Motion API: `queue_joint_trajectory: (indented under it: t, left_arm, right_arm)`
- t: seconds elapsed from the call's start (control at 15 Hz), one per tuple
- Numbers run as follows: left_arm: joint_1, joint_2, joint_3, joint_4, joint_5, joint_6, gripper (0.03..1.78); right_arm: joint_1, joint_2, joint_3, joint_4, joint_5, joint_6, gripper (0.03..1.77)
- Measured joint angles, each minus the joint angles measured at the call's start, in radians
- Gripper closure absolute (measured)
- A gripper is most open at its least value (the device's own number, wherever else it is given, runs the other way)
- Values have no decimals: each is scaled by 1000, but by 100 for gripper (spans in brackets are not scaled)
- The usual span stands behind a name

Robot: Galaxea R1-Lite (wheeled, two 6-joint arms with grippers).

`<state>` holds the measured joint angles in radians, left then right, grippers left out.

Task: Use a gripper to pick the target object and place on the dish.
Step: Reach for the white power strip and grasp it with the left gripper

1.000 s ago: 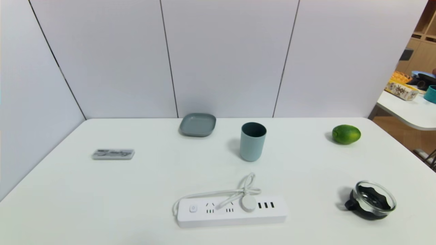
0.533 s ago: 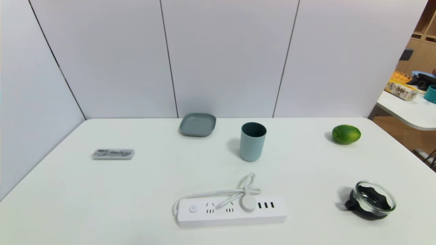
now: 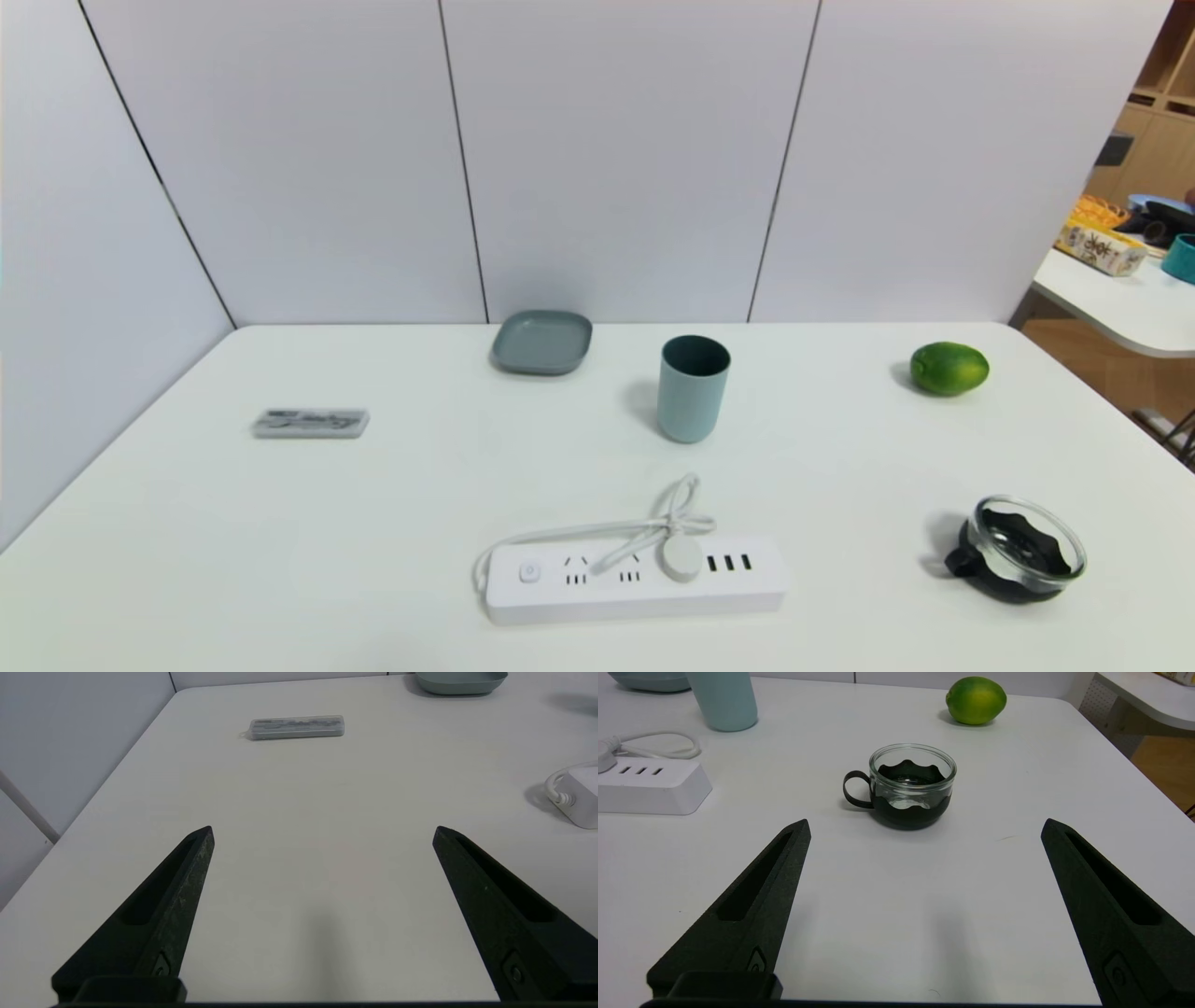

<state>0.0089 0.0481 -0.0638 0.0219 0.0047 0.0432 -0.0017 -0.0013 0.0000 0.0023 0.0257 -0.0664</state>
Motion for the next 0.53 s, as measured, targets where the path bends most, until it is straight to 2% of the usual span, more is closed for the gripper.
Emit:
queue_joint_trajectory:
  t: [0.2,0.53]
  left_arm:
    - [-8,112,-109,78,-17,109,12]
    - [-36,389,-330,248,-149,334,12]
  right_arm:
    - [0,0,0,0,0,0,9]
    - [0,0,0,1,0,0,9]
